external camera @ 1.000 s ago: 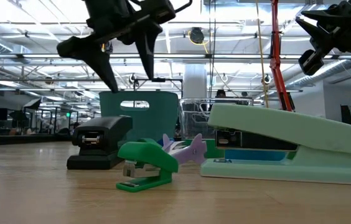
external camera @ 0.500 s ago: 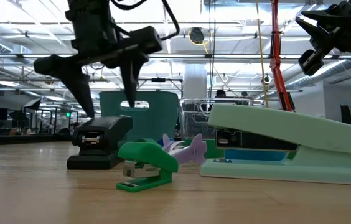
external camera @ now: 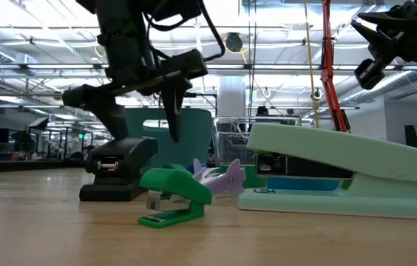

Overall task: Pick and place Stapler, Stapler remover, tape
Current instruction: Put the large black stapler into the green bin

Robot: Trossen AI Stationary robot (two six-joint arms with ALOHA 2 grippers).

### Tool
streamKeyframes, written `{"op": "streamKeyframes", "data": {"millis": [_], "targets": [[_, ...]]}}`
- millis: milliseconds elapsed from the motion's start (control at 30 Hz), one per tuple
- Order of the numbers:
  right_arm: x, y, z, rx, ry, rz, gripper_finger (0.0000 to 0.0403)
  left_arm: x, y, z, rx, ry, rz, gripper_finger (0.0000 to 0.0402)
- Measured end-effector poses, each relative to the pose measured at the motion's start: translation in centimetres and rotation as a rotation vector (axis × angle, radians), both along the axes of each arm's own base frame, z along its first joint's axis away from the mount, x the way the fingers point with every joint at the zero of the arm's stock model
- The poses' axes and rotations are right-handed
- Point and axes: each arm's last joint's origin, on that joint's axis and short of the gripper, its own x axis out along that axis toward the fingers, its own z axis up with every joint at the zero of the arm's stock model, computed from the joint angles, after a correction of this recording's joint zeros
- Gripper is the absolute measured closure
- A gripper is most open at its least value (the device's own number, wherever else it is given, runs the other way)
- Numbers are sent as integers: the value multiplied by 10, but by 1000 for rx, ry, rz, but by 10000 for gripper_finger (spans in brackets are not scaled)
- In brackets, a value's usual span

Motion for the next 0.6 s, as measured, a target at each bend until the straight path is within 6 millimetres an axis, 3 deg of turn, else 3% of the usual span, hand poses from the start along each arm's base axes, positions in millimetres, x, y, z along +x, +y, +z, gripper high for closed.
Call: {"op": "streamKeyframes", "data": {"millis": [300, 600], "targets": [[0, 0, 0, 0, -3, -1, 353, 6, -7, -21, -53, 42, -20, 89], [1, 0, 1, 0, -6, -1, 353, 7, -4, -26, -51, 59, -11, 89]]}}
